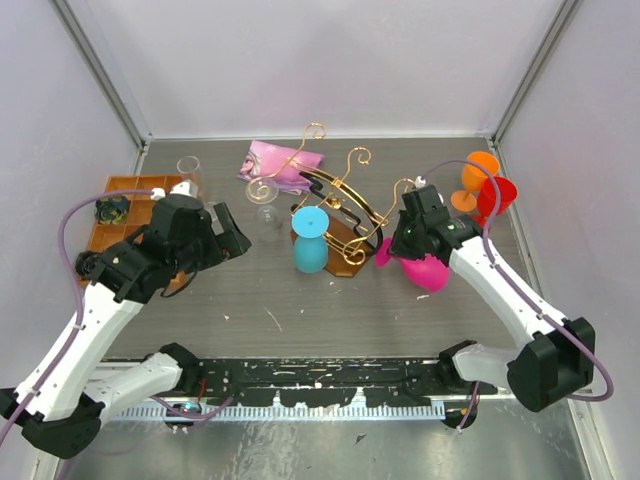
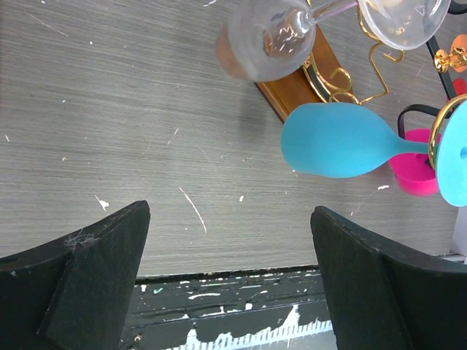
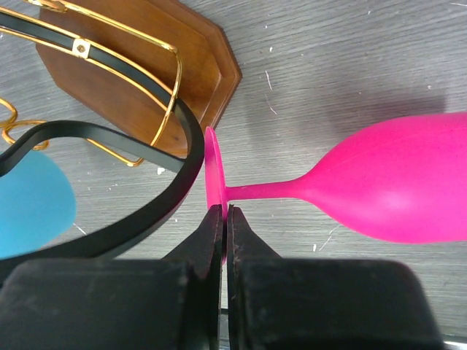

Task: Take the wine glass off the wine glass rack

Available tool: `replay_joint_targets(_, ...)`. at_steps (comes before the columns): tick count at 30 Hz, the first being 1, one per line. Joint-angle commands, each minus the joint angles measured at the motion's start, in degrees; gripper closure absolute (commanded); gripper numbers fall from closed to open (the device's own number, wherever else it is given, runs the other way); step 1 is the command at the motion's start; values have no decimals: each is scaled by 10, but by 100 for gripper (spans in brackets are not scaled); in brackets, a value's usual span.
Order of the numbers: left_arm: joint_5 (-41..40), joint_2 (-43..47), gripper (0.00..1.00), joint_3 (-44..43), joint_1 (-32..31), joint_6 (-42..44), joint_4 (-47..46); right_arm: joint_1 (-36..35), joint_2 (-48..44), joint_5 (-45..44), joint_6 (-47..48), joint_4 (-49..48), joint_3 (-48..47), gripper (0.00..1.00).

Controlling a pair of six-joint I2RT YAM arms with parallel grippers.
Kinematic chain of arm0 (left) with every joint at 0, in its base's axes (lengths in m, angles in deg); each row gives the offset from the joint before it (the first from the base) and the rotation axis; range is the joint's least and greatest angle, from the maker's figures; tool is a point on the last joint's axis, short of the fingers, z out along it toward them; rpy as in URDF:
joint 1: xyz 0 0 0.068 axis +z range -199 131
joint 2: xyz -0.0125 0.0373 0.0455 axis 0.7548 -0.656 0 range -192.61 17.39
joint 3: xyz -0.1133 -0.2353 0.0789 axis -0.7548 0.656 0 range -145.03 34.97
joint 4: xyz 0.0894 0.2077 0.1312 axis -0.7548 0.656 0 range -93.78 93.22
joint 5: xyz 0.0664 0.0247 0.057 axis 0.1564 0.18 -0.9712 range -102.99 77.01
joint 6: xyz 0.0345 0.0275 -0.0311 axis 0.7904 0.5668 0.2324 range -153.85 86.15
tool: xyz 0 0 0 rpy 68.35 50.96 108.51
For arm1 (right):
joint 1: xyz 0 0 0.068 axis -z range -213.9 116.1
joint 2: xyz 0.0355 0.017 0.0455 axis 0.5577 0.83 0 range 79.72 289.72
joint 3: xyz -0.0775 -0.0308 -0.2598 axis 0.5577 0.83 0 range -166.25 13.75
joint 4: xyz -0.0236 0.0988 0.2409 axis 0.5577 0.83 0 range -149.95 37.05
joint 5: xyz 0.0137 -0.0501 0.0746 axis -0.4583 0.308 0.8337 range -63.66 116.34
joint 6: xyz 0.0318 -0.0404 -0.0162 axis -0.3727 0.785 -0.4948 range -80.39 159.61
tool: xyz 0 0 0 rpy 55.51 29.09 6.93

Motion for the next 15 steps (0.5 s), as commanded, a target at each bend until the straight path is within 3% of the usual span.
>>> replay_joint_targets(1, -14, 11, 1, -11, -1, 11, 11, -22, 21, 5, -20, -83, -34, 99)
replay_joint_targets(15, -21, 11, 1, -7, -1, 15, 19, -59, 119, 1, -24, -135, -89, 99)
